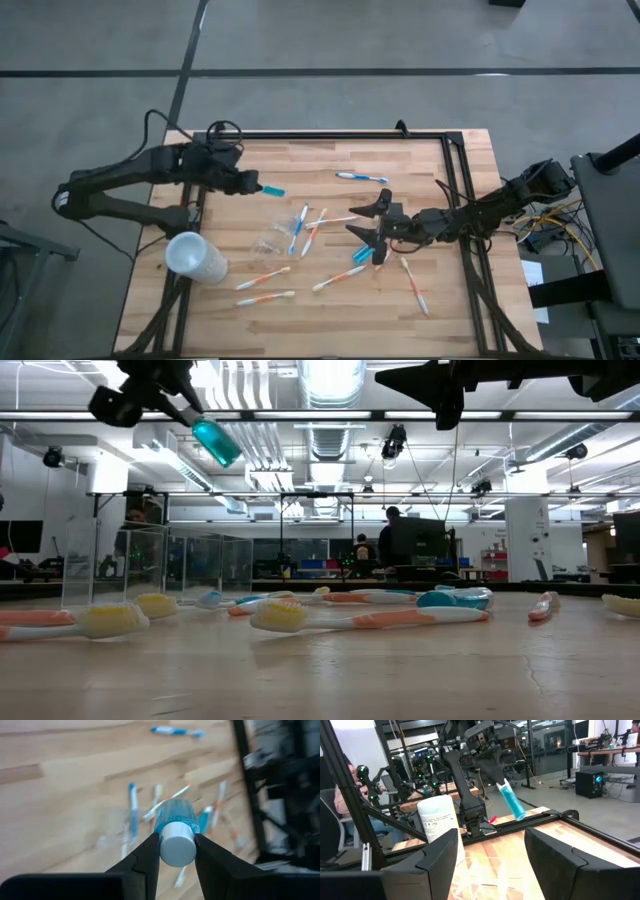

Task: Pick & Place toothbrushing station
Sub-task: Put the left mouthwash bottle into the transparent organizer

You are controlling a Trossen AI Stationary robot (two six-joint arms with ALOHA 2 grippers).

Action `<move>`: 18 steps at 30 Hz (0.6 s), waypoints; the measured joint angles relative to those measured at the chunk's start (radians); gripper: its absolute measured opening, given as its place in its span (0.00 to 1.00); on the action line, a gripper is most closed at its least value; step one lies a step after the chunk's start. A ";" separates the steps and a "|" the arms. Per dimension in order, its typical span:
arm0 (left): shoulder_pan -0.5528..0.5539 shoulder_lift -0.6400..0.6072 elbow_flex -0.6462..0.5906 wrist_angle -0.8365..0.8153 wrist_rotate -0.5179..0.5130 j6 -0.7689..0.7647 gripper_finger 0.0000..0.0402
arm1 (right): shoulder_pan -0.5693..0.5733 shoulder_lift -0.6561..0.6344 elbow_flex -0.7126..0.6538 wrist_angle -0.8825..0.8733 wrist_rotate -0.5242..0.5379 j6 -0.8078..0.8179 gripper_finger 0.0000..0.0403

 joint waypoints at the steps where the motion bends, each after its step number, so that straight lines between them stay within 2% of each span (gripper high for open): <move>1: -0.002 0.015 0.021 -0.040 0.000 0.005 0.27 | 0.000 0.000 0.000 0.000 0.000 -0.002 0.56; 5: -0.025 0.085 0.100 -0.179 -0.012 0.022 0.27 | -0.001 0.000 0.000 -0.004 0.000 -0.005 0.56; 12: -0.107 0.229 0.212 -0.243 -0.014 0.017 0.27 | 0.000 0.000 0.000 -0.057 0.000 0.013 0.56; 18: -0.159 0.346 0.298 -0.396 -0.014 0.017 0.27 | 0.000 0.000 0.000 -0.075 0.000 0.036 0.56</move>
